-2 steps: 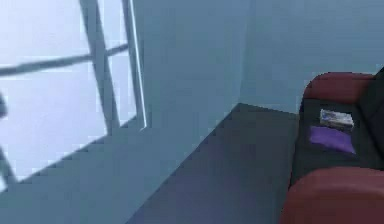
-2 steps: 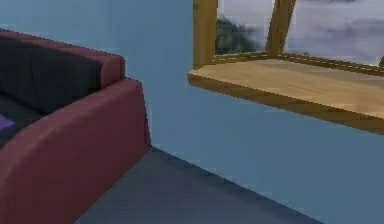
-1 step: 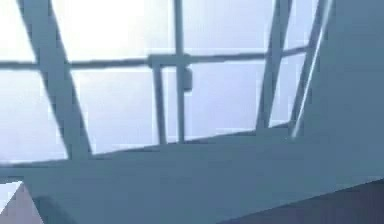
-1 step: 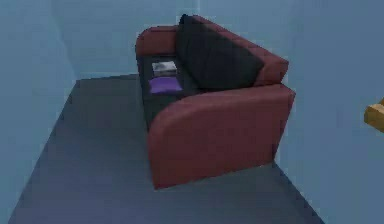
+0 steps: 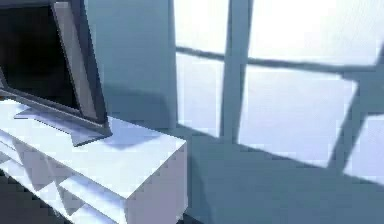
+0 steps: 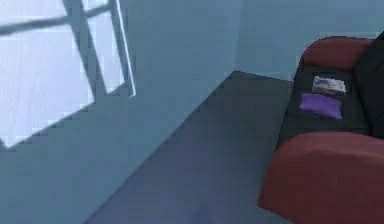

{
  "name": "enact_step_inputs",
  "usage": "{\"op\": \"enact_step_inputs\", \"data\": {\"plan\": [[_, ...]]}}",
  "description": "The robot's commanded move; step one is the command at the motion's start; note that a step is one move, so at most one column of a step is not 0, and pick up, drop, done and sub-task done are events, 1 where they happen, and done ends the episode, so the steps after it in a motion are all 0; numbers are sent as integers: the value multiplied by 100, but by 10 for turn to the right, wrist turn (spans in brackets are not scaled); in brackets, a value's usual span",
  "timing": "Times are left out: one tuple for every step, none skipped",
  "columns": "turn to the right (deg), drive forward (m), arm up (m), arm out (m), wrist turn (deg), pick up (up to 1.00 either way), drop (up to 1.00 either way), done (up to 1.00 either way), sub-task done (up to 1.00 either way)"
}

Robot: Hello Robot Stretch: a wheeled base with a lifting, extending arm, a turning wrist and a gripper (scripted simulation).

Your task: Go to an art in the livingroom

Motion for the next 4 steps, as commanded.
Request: {"op": "enact_step_inputs", "data": {"plan": [[-450,0,0,0,0,0,0,0,0],[-150,0,0,0,0,0,0,0,0],[0,100,0,0,0,0,0,0,0],[0,100,0,0,0,0,0,0,0]]}}
